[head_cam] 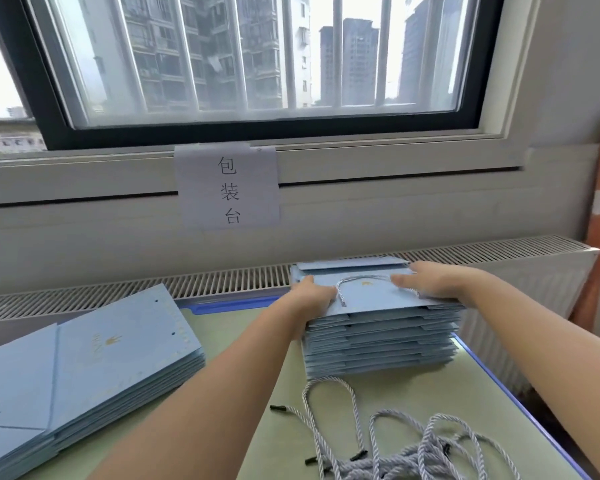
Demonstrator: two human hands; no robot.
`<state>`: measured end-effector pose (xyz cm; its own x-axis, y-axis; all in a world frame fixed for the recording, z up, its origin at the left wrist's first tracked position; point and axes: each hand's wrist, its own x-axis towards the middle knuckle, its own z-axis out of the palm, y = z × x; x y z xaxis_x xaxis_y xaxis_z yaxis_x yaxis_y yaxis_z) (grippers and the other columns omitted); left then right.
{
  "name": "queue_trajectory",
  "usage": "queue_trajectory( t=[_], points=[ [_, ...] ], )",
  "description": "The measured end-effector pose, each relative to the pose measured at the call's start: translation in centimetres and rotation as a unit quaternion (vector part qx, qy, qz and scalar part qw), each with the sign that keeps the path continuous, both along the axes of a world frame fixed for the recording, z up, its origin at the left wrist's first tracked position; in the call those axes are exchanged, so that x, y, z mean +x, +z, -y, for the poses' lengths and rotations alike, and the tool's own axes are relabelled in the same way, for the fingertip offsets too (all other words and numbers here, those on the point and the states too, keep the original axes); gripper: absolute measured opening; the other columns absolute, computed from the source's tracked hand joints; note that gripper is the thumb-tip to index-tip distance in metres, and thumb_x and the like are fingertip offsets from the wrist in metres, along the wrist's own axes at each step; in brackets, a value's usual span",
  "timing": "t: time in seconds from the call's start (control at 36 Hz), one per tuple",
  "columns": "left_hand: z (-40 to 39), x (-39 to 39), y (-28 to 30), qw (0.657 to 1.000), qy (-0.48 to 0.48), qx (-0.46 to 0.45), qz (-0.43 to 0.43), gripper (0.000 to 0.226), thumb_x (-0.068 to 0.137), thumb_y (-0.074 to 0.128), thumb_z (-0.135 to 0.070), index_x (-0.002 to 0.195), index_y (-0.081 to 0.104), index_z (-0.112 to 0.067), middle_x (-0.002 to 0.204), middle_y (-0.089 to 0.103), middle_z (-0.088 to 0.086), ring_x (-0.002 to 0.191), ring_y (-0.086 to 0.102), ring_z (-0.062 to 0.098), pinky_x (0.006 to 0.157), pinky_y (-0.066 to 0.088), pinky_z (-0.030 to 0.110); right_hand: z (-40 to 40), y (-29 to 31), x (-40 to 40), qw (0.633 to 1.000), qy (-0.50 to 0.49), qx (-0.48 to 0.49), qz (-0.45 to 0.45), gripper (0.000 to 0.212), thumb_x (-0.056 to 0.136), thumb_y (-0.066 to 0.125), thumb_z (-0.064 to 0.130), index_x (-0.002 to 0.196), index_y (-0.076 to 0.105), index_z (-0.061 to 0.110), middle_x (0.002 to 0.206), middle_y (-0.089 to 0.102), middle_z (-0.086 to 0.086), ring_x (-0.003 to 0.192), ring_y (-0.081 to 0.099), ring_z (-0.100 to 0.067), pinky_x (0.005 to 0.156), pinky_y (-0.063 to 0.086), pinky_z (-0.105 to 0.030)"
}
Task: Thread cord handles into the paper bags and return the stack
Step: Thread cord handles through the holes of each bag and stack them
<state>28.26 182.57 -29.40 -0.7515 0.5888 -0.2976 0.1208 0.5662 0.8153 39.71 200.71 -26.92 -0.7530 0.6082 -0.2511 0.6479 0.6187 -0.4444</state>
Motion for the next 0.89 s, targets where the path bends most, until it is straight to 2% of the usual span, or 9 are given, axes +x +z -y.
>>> queue_trajectory(
  t=[0.06, 0.11, 0.25, 0.33, 0.47, 0.56, 0.61, 0.67, 0.89],
  points=[
    [0.1, 0.0, -0.4, 1.000, 0.013, 0.011, 0.003, 0.063, 0.097, 0.044, -0.025, 0.153, 0.016, -0.019, 0.154, 0.031, 0.010, 0.128, 0.047, 0.033, 0.084, 0.045, 0.034, 0.6, 0.0, 0.0, 1.000, 0.006, 0.008, 0.003, 0.077, 0.096, 0.042, 0.052, 0.151, 0.016, 0.004, 0.158, 0.019, -0.010, 0.142, 0.025, -0.027, 0.113, 0.022, -0.036],
    [0.1, 0.1, -0.6, 1.000, 0.020, 0.017, 0.003, 0.063, 0.097, 0.045, -0.022, 0.153, 0.017, -0.019, 0.152, 0.033, 0.010, 0.124, 0.050, 0.033, 0.089, 0.048, 0.036, 1.1, -0.2, -0.1, 1.000, 0.007, 0.015, 0.012, 0.077, 0.097, 0.040, 0.052, 0.151, 0.013, 0.004, 0.159, 0.016, -0.011, 0.144, 0.021, -0.027, 0.114, 0.020, -0.036],
    [0.0, 0.4, -1.6, 0.997, 0.014, -0.005, -0.069, 0.062, 0.100, 0.043, -0.017, 0.154, 0.014, -0.011, 0.162, 0.008, 0.007, 0.139, 0.032, 0.028, 0.101, 0.033, 0.030, 1.9, -1.7, -0.4, 1.000, -0.005, 0.010, 0.017, 0.075, 0.097, 0.035, 0.054, 0.150, 0.016, 0.004, 0.157, 0.020, -0.011, 0.142, 0.026, -0.029, 0.112, 0.023, -0.037],
    [0.0, 0.6, -2.1, 0.995, 0.002, -0.017, -0.093, 0.062, 0.100, 0.043, -0.021, 0.154, 0.013, -0.009, 0.163, 0.002, 0.006, 0.143, 0.025, 0.028, 0.109, 0.027, 0.033, 2.2, -2.1, -0.2, 1.000, -0.007, 0.020, 0.015, 0.071, 0.099, 0.032, 0.053, 0.150, 0.018, 0.005, 0.157, 0.022, -0.012, 0.141, 0.027, -0.029, 0.112, 0.023, -0.037],
    [0.4, 0.7, -1.2, 0.994, -0.014, -0.022, -0.105, 0.054, 0.101, 0.042, -0.021, 0.151, 0.024, -0.007, 0.159, 0.016, 0.011, 0.138, 0.032, 0.030, 0.106, 0.033, 0.032, 2.6, -0.9, -0.1, 0.995, 0.004, 0.082, 0.048, 0.070, 0.099, 0.026, 0.055, 0.150, 0.019, 0.007, 0.157, 0.023, -0.010, 0.142, 0.027, -0.028, 0.112, 0.024, -0.037],
    [1.2, 1.0, -0.7, 0.994, -0.002, 0.006, -0.111, 0.061, 0.102, 0.040, -0.036, 0.153, 0.019, -0.010, 0.159, 0.020, 0.009, 0.141, 0.029, 0.030, 0.113, 0.029, 0.039, 2.8, 0.3, -0.1, 0.983, -0.003, 0.173, 0.060, 0.071, 0.097, 0.023, 0.061, 0.149, 0.025, 0.013, 0.156, 0.027, -0.007, 0.139, 0.031, -0.027, 0.108, 0.030, -0.040],
    [2.0, 1.2, -0.5, 0.988, 0.009, 0.015, -0.152, 0.061, 0.102, 0.036, -0.042, 0.154, 0.019, -0.013, 0.160, 0.018, 0.007, 0.144, 0.024, 0.028, 0.115, 0.025, 0.042, 3.0, 1.0, -0.2, 0.976, -0.011, 0.214, 0.039, 0.070, 0.095, 0.021, 0.063, 0.146, 0.031, 0.017, 0.151, 0.034, -0.006, 0.135, 0.037, -0.028, 0.105, 0.033, -0.043],
    [3.2, 1.3, -0.3, 0.978, 0.020, 0.007, -0.206, 0.059, 0.102, 0.034, -0.044, 0.152, 0.024, -0.015, 0.157, 0.025, 0.007, 0.141, 0.029, 0.028, 0.113, 0.029, 0.044, 3.7, 1.6, -0.3, 0.971, -0.008, 0.238, 0.018, 0.067, 0.095, 0.019, 0.063, 0.142, 0.037, 0.017, 0.146, 0.039, -0.007, 0.131, 0.040, -0.030, 0.103, 0.034, -0.044],
    [13.1, 0.3, -0.6, 0.913, 0.094, -0.049, -0.394, 0.047, 0.101, 0.042, -0.032, 0.145, 0.037, -0.015, 0.147, 0.042, 0.003, 0.133, 0.039, 0.022, 0.104, 0.034, 0.037, 10.6, 2.5, -0.8, 0.932, 0.046, 0.354, -0.061, 0.055, 0.099, 0.023, 0.053, 0.133, 0.046, 0.017, 0.134, 0.049, -0.006, 0.121, 0.047, -0.027, 0.096, 0.035, -0.041]
  ],
)
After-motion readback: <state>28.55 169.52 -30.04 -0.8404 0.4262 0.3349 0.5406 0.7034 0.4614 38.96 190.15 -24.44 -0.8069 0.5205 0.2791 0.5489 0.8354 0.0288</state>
